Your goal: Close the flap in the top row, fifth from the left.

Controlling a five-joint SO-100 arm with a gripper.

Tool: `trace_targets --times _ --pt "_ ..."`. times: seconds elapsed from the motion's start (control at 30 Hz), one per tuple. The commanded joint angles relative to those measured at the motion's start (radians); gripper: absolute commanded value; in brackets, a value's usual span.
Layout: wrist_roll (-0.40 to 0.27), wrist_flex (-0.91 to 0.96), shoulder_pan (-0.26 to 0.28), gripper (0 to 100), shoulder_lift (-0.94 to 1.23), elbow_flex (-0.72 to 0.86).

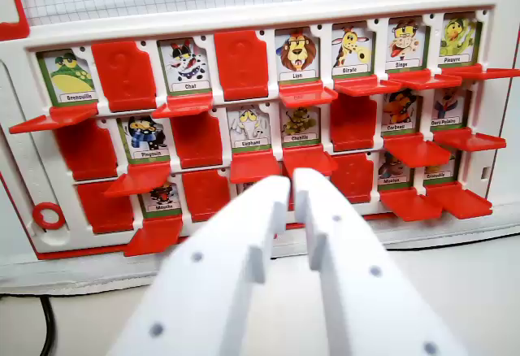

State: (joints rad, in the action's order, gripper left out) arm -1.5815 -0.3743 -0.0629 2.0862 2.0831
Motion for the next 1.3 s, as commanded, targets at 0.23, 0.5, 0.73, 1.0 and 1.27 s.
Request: trace_targets --times 0.23,0.5,0.73,1.0,1.27 --pt "-0.006 0.181 -0.028 0 -0.219 -0.126" --pt "0.006 0.193 -0.034 0 -0.362 -0.239" --pt "0.006 0.198 -0.038 0 -0.456 -0.322" --pt "0.002 0.216 -0.044 0 -0.545 -0.377" --pt "0.005 0.219 -0.044 0 -0.609 -0.436"
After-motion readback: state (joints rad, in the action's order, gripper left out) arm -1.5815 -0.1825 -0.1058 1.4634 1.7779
